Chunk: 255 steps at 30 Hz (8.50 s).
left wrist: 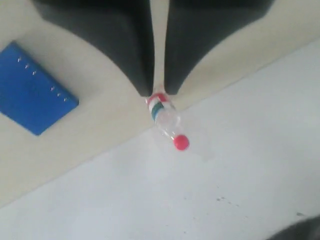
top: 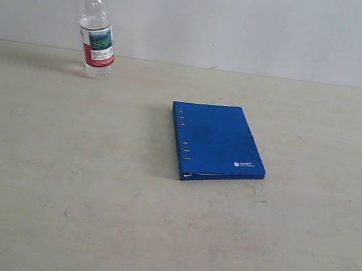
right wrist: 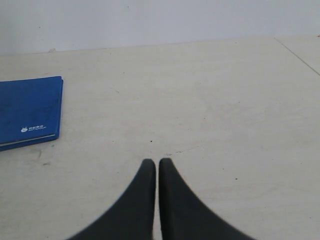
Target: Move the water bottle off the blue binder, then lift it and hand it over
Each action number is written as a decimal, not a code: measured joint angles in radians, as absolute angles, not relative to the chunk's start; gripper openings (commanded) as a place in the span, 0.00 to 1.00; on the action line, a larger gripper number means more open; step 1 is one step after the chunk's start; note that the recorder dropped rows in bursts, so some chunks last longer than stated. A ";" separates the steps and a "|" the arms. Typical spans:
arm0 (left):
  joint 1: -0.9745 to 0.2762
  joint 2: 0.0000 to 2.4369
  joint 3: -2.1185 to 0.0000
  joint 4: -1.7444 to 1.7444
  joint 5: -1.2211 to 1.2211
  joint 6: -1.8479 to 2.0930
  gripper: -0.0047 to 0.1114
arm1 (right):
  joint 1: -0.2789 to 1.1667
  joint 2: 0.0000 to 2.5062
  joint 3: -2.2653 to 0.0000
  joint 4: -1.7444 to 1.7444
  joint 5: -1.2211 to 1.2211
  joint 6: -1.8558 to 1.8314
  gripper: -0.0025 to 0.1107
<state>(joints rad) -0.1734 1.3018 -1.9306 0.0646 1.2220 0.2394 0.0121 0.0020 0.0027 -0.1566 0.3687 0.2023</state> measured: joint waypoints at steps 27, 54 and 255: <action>-0.173 0.518 -1.079 -0.041 1.082 0.192 0.08 | 0.012 0.002 0.003 0.091 -0.290 0.846 0.03; -0.425 1.743 -0.855 -1.632 0.309 1.472 0.44 | 0.012 1.697 -1.032 0.953 0.896 -0.902 0.72; -0.070 2.458 -1.576 -1.735 1.071 1.400 0.23 | 0.083 2.296 -1.474 1.287 0.717 -1.096 0.02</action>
